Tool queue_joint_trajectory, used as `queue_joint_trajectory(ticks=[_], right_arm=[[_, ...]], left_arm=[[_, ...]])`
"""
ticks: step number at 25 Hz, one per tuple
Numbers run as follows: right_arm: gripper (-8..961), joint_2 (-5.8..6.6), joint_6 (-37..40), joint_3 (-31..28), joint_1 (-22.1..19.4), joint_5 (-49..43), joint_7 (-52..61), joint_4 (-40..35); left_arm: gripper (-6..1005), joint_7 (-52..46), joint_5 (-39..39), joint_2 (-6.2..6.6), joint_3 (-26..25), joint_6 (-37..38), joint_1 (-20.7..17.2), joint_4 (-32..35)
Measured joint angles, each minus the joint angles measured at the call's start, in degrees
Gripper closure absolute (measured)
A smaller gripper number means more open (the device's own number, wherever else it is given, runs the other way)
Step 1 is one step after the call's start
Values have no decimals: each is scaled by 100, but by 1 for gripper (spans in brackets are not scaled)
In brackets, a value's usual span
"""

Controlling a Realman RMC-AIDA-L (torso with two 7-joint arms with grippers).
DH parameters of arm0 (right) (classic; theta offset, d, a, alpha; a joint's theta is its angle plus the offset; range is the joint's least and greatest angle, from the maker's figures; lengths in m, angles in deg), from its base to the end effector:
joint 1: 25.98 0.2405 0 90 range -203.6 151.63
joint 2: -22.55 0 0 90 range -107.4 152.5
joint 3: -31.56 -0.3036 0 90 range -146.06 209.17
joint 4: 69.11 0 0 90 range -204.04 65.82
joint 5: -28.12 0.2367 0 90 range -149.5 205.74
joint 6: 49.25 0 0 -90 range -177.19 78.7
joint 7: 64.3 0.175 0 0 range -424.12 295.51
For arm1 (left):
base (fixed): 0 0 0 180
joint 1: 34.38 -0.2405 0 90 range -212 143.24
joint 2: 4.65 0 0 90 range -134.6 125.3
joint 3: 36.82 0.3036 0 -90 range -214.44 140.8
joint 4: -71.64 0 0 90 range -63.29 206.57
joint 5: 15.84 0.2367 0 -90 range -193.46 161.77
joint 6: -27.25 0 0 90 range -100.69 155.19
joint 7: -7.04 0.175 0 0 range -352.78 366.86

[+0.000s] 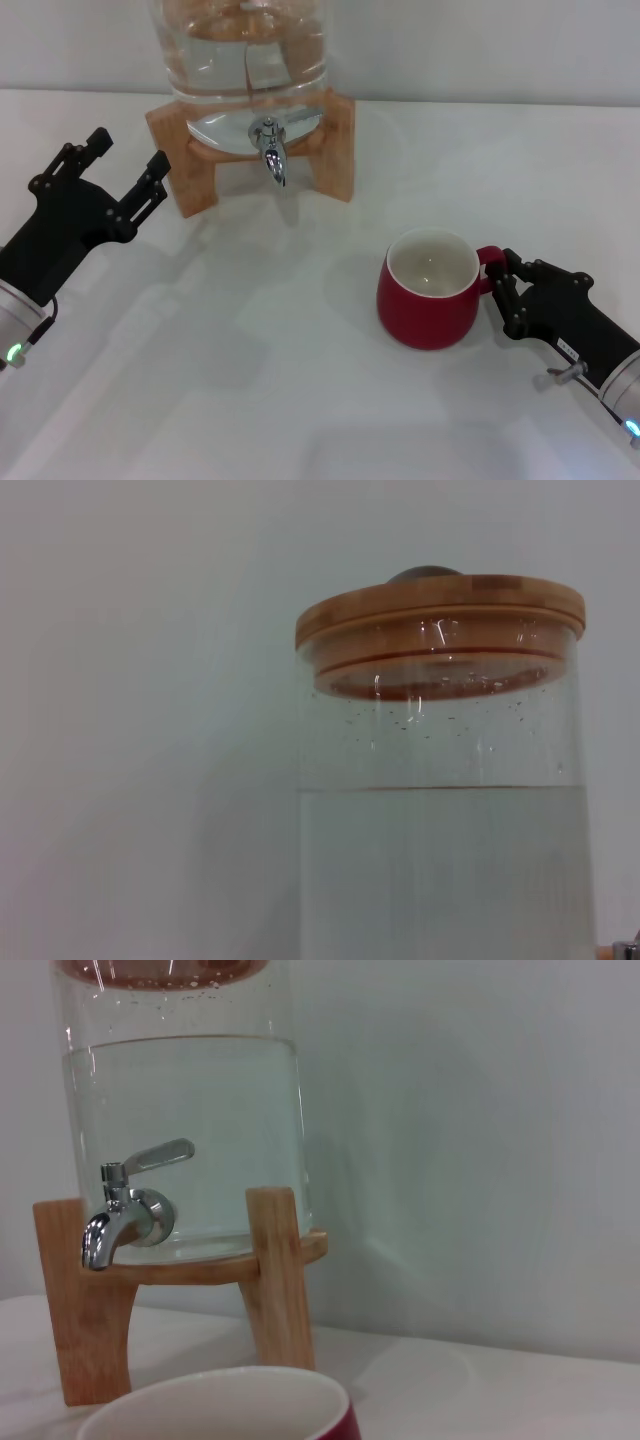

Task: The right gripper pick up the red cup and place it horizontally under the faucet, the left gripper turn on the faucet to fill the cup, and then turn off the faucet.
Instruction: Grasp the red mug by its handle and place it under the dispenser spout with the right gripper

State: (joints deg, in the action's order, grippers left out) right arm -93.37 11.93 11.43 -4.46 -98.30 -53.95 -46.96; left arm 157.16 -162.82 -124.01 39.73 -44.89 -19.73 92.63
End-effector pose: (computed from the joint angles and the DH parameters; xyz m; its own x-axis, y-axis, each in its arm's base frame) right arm 0.3446 0.3364 -0.1424 0.7103 -0.1394 -0.6899 -0.6493 -0.5082 -0.5658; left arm -0.3634 0.3525 -0.0462 0.6797 -0.0764 0.7295 0.6241 -0.4623 -0.6299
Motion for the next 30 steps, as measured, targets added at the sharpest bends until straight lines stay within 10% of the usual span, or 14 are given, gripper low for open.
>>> queue_joint_trajectory(ticks=[30], right_arm=[[813,-4,-438,79,675,-101,26,205]], left_arm=[[243,0,-6,0,-9,86,26,4]])
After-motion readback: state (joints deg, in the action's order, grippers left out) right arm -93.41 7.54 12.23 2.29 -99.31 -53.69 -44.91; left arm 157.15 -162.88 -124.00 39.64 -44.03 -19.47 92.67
